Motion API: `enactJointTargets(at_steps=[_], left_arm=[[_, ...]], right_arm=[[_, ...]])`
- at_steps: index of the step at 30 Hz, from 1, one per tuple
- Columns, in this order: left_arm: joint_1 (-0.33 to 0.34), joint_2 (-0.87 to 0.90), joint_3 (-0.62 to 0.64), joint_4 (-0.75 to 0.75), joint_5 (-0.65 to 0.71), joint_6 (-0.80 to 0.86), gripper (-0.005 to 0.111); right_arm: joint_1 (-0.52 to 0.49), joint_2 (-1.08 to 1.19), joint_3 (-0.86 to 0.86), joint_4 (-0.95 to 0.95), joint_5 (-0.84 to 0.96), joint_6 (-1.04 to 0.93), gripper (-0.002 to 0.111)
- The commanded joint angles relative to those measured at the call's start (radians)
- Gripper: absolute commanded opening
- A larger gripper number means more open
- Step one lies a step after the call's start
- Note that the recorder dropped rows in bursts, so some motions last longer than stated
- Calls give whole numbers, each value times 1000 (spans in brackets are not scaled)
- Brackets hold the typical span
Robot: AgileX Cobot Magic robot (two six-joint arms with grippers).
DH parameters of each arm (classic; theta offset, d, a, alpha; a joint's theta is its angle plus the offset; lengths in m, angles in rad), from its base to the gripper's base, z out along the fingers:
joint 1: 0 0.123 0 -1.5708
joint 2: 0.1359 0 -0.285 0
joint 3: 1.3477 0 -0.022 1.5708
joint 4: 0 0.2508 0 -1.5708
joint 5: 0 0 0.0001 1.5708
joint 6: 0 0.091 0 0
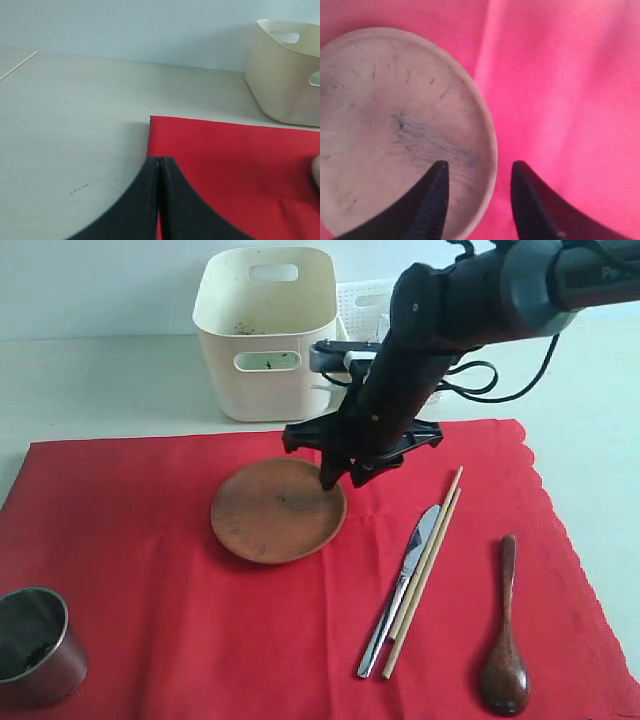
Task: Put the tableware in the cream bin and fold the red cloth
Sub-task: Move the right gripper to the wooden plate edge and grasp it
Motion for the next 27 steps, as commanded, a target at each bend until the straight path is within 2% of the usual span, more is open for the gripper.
enactJointTargets(at_steps=[1, 12, 24, 25, 27], left_arm=[[1, -6, -1, -5, -6, 4, 1], [1, -6, -1, -5, -6, 4, 1], [1, -6, -1, -5, -6, 4, 1], [1, -6, -1, -5, -6, 4, 1], [1, -6, -1, -5, -6, 4, 1]], right_arm=[[1, 33, 2, -18, -50, -22, 44], [1, 78, 2, 56, -112, -52, 42], [1, 98, 2, 123, -105, -151, 5], [1, 98, 2, 125, -105, -151, 0], [1, 85, 2, 125, -104, -151, 0]])
